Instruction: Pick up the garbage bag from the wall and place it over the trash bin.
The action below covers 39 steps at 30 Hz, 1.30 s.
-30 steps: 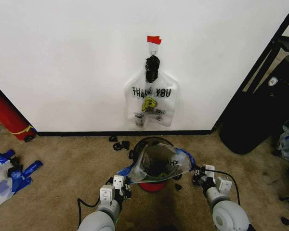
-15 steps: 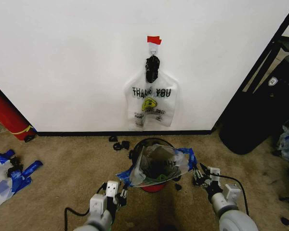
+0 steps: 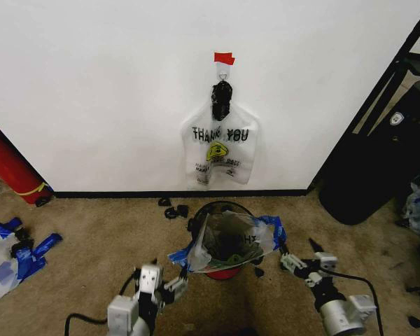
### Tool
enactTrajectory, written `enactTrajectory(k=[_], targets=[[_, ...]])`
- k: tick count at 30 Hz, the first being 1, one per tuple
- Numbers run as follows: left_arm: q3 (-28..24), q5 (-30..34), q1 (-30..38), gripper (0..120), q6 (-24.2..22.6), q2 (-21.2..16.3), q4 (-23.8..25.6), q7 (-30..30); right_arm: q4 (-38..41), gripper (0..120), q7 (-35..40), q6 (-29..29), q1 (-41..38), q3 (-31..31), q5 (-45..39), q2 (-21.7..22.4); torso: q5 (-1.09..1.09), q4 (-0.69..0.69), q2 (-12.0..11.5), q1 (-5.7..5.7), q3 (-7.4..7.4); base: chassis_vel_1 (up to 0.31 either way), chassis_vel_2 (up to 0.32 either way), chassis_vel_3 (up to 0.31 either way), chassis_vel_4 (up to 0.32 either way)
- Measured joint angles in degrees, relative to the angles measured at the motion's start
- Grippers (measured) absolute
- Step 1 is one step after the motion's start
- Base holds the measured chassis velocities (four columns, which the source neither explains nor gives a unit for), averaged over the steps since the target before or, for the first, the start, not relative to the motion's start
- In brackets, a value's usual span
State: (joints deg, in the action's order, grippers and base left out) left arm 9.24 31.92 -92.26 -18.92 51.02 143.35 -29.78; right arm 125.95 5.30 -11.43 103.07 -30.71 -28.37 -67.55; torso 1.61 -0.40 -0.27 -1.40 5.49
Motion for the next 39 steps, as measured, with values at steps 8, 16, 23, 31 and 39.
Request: enactTrajectory(k=[8,16,23,31,39], targets=[[2.9,3.9,10.6,100,6.5,-3.5,-4.8,9.6,2.4,100,-5.7,-8.5,-0.8,-4.5,3.1,-2.4,0.02,-0.02,0.0,0.0,0.01,0.0,0.0,0.0,0.0],[-3.4,10.4,27.2,100,2.9,-6.4,-15.7,14.1,5.0,100,-10.6,-17.3,2.0,-12.7,5.4,-5.6,0.01,-0.03,0.0,0.0,0.01,0.0,0.0,0.0,0.0],[-14.7,18.3,47.2,100,-5.1,-4.5,-27.9,19.1,5.8,100,-12.1,-21.6,7.2,-17.1,4.1,-10.1,0.0,-0.01,0.0,0.0,0.01,0.0,0.0,0.0,0.0],[-25.5,21.5,60.7,98,-14.2,-2.1,-37.9,24.7,4.6,100,-13.6,-23.7,8.6,-17.3,5.4,-12.3,-0.02,0.0,0.0,-0.01,0.01,0.0,0.0,0.0,0.0],[-28.3,21.7,63.2,86,-15.5,0.8,-45.3,25.2,5.2,100,-13.5,-23.0,8.4,-18.0,4.1,-12.1,0.0,0.0,0.0,0.0,0.01,0.0,0.0,0.0,0.0]])
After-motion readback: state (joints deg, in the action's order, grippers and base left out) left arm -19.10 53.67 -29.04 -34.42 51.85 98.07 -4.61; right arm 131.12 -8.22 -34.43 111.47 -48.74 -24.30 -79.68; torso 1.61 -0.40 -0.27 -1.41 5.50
